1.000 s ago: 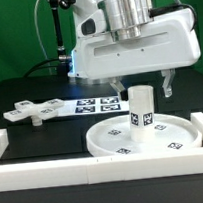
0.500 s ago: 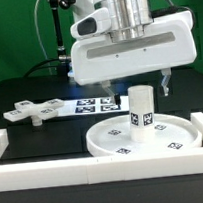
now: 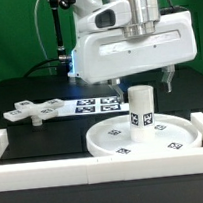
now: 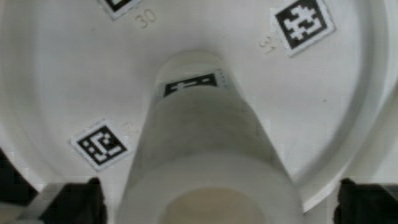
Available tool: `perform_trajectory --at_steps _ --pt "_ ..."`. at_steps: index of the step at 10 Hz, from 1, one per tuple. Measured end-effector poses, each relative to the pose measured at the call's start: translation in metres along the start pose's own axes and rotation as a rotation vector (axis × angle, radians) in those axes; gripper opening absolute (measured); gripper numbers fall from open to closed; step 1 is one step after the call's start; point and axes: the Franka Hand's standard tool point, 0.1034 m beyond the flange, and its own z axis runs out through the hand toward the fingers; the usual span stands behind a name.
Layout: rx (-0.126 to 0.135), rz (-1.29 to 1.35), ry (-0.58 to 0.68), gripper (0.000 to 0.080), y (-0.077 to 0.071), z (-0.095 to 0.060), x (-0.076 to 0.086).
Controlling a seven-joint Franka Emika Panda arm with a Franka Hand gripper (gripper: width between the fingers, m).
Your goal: Assemble round table
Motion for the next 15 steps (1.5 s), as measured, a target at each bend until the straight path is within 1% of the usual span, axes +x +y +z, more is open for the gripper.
perform_trajectory --at_steps 1,6,9,12,15 --pt "0.001 -0.074 -0.008 0.0648 -0.0007 -0.0016 0.0026" --pt "0.000 -0.338 -0.012 0.0648 0.0025 -0.0002 0.0002" --pt "-0.022 -0.645 -0.040 0.0648 0.0009 0.0023 -0.0008" --pt "-0.034 -0.900 -0.065 0.0648 0.0007 0.0036 -0.0015" --pt "-0.033 -1.092 -0.091 0.0648 0.0043 0.0069 -0.0042"
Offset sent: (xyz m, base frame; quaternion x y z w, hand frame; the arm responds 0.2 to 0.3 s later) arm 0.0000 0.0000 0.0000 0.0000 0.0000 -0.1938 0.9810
